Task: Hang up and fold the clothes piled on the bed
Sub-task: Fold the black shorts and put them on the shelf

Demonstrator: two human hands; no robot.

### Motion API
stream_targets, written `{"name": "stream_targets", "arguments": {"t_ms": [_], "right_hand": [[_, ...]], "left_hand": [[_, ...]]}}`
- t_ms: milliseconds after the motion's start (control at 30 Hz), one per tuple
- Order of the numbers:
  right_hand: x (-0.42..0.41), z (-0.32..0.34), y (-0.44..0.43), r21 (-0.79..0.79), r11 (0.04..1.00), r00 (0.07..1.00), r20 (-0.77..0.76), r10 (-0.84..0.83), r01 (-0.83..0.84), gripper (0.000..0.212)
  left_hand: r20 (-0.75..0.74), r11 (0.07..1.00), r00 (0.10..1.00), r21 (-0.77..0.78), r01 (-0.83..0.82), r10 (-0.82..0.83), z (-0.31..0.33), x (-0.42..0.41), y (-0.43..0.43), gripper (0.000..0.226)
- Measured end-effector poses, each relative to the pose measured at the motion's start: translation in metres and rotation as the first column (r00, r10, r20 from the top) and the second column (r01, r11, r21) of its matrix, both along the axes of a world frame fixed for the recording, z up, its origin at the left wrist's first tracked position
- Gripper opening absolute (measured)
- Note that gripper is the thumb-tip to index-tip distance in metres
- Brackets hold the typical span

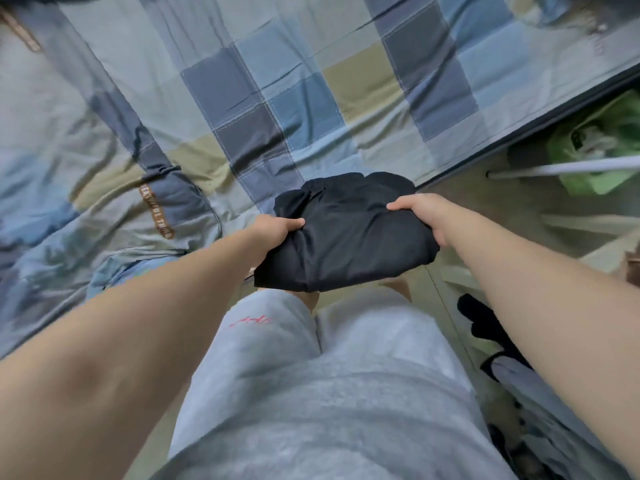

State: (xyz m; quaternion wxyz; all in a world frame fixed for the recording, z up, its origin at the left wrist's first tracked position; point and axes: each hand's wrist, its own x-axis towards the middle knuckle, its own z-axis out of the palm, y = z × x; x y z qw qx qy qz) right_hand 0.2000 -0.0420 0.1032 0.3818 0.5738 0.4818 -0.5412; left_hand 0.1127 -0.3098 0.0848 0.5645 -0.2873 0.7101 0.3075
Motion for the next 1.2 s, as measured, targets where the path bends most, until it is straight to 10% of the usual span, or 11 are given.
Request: {"name": "stream_targets", "arguments": {"t_ms": [433,767,1200], "right_hand": [[0.170,0.200,-0.028,0.109,0.815,0.753,-0.468,-0.464,0.569,0.044],[0.388,0.313,-0.034,0.114,0.604,0.421,-0.817,-0.395,0.789,0.042],[0.690,0.385,-0.084,0.122,0.223,0.197,-0.914,-0.354,0.967,0.041]], "left_hand": [[-0.265,0.891,0.948,0.367,0.268,-0.176,0.184,0.039,0.036,0.022],[-0.483,0.589,0.852,0.636,0.499,-0.201,0.289,0.199,0.102,0.016],[-0.621,0.104,0.703,0.720,0.687,-0.347,0.380,0.459,0.178,0.023]]}}
